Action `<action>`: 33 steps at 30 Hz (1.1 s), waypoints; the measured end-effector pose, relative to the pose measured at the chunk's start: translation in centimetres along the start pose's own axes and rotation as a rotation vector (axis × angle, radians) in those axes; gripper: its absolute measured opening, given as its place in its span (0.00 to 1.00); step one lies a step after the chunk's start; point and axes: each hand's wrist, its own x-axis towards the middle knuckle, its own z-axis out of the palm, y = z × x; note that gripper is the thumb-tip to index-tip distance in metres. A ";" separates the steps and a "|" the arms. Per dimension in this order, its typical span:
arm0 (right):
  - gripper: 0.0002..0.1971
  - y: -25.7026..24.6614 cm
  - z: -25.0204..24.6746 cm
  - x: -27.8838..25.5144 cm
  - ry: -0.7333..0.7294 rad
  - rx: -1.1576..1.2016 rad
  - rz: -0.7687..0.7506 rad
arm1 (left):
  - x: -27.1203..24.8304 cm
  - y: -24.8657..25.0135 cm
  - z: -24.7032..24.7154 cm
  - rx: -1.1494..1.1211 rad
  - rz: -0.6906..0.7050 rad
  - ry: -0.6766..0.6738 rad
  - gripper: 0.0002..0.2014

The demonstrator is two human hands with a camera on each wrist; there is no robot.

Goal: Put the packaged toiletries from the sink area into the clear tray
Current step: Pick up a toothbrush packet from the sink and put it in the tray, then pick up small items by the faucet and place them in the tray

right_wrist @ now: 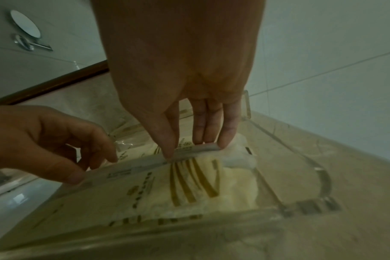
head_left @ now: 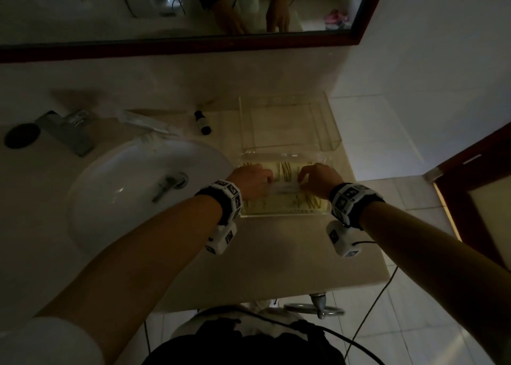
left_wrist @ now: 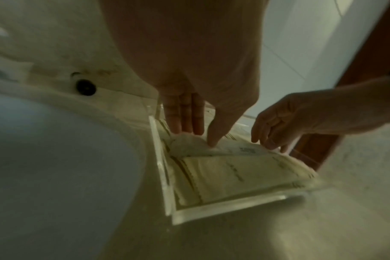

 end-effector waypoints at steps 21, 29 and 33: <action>0.24 -17.1 -1.8 3.8 0.077 0.250 -0.188 | -8.6 -14.5 -6.1 -0.280 -0.331 0.441 0.25; 0.28 -24.2 0.1 6.5 0.029 0.236 -0.215 | -11.0 -21.8 -5.8 -0.363 -0.395 0.469 0.31; 0.29 -26.4 1.3 7.9 -0.001 0.229 -0.212 | -10.9 -24.0 -5.2 -0.350 -0.410 0.480 0.31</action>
